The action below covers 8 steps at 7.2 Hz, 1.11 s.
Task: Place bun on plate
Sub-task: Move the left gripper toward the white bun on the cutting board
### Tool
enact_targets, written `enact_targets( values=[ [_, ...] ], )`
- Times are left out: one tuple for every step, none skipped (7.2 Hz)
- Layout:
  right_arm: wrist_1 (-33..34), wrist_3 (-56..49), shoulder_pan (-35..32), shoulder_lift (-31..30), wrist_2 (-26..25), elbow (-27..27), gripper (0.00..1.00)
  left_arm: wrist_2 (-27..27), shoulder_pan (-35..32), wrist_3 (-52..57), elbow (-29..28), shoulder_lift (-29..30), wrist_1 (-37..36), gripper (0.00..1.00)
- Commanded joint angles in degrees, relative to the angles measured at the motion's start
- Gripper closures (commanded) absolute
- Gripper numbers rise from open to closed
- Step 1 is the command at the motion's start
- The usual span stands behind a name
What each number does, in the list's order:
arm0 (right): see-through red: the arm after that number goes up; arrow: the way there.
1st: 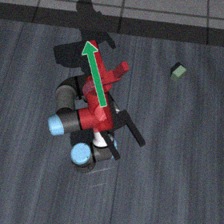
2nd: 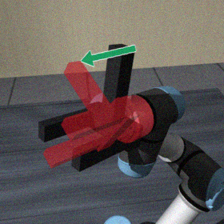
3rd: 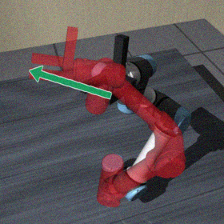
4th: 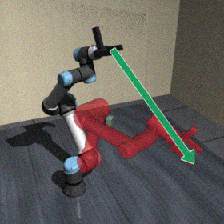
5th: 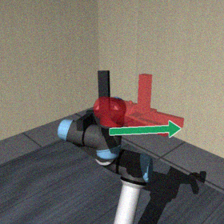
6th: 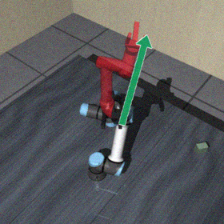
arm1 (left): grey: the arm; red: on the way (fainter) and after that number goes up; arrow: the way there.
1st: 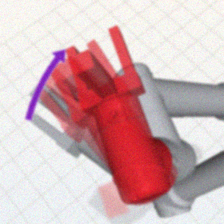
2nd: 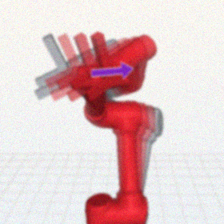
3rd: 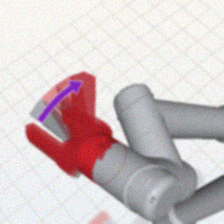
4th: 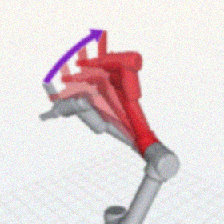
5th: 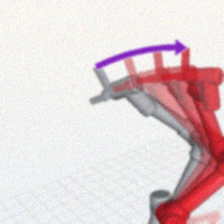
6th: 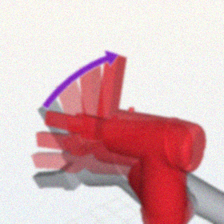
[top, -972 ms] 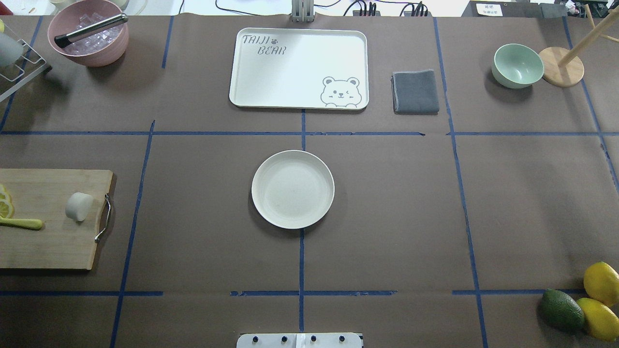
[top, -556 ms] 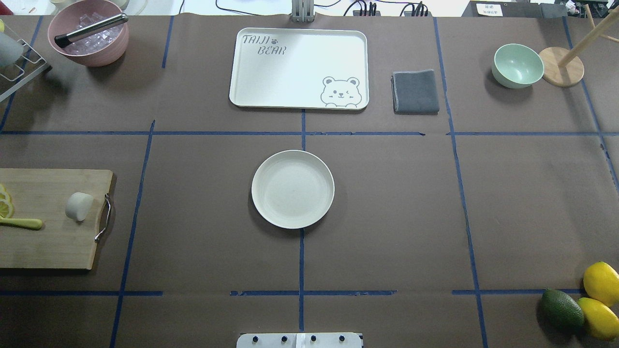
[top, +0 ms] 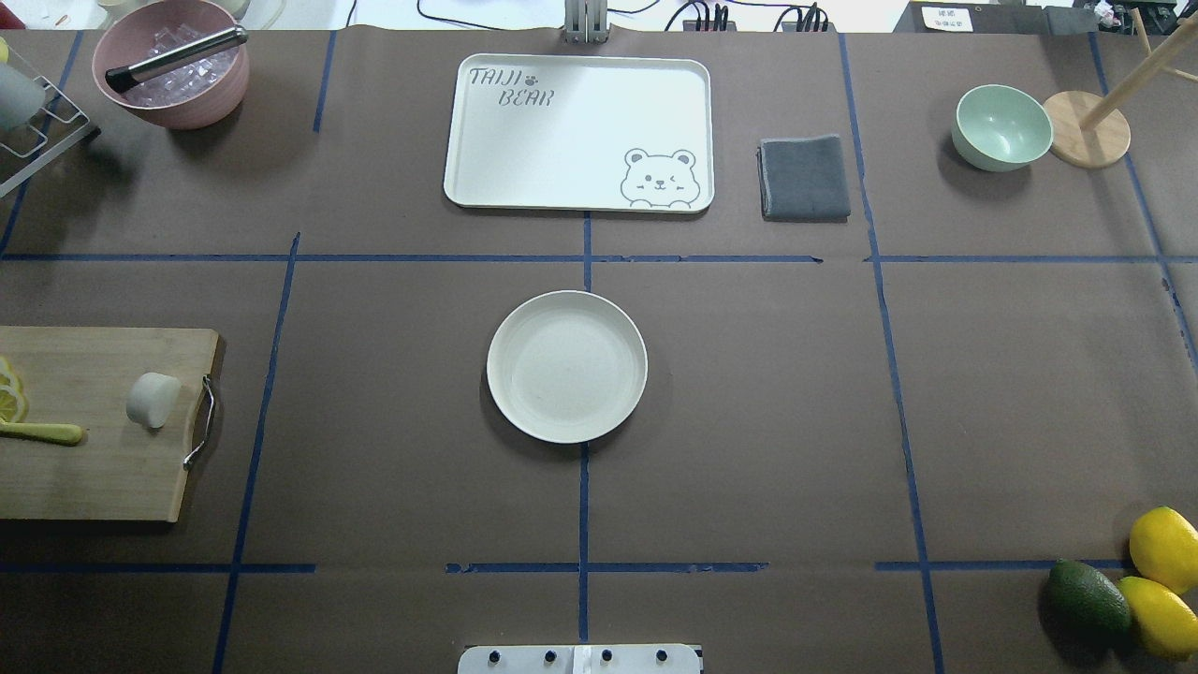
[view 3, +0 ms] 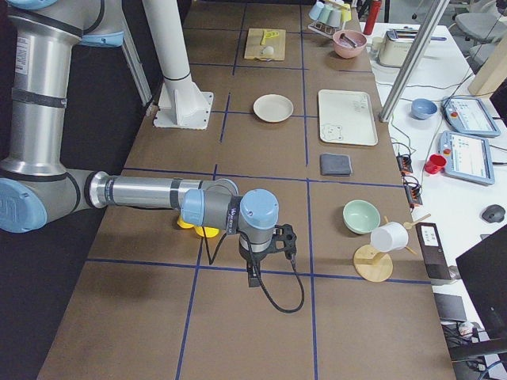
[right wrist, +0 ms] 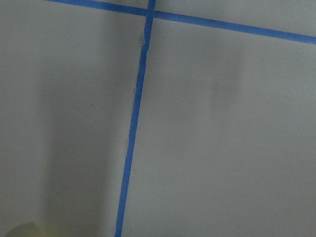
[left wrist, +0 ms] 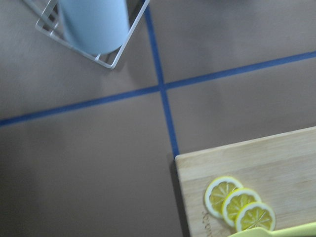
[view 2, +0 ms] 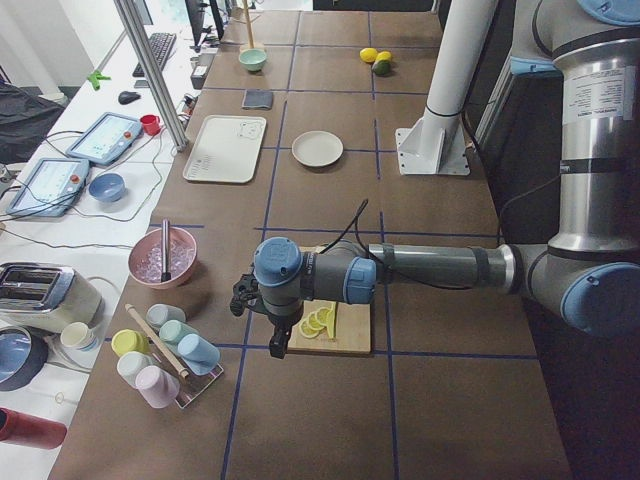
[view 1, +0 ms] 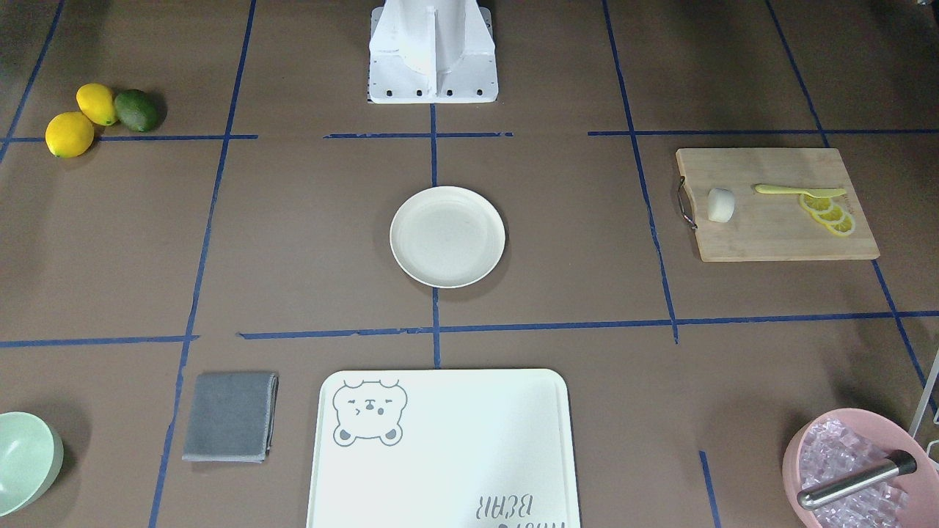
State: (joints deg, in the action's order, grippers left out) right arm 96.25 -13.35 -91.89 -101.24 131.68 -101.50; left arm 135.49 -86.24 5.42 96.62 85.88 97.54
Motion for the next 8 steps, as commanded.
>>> enact_targets(
  values=[
    [-0.01, -0.01, -0.04, -0.1, 0.07, -0.18, 0.0, -0.05, 9.47, -15.68, 1.37, -0.09, 9.18, 0.0],
    [-0.01, -0.01, -0.04, -0.1, 0.07, -0.1, 0.0, -0.31, 13.86, -25.19, 1.29, -0.62, 17.86, 0.0],
    [-0.01, -0.01, -0.04, -0.1, 0.07, -0.18, 0.0, -0.49, 19.83, -32.77, 1.38, -1.32, 24.3, 0.0],
    [-0.01, -0.01, -0.13, -0.19, 0.07, -0.18, 0.0, -0.84, 24.67, -38.5, 1.38, -1.15, 29.15, 0.0],
    [-0.01, 0.07, -0.04, -0.19, 0.07, -0.18, 0.0, -5.63, 29.77, -43.86, 1.81, -1.06, 31.72, 0.0],
    [-0.01, -0.01, -0.04, -0.19, 0.16, -0.27, 0.0, -11.16, 35.56, -49.57, 3.47, -1.06, 32.09, 0.0],
    [-0.01, -0.01, -0.04, -0.19, 0.16, -0.1, 0.0, -15.3, 39.79, -53.02, 4.27, -1.06, 32.01, 0.0],
    [-0.01, -0.01, -0.04, -0.19, 0.16, -0.18, 0.0, -17.35, 41.66, -53.23, 4.28, -1.32, 31.92, 0.0]
  ],
)
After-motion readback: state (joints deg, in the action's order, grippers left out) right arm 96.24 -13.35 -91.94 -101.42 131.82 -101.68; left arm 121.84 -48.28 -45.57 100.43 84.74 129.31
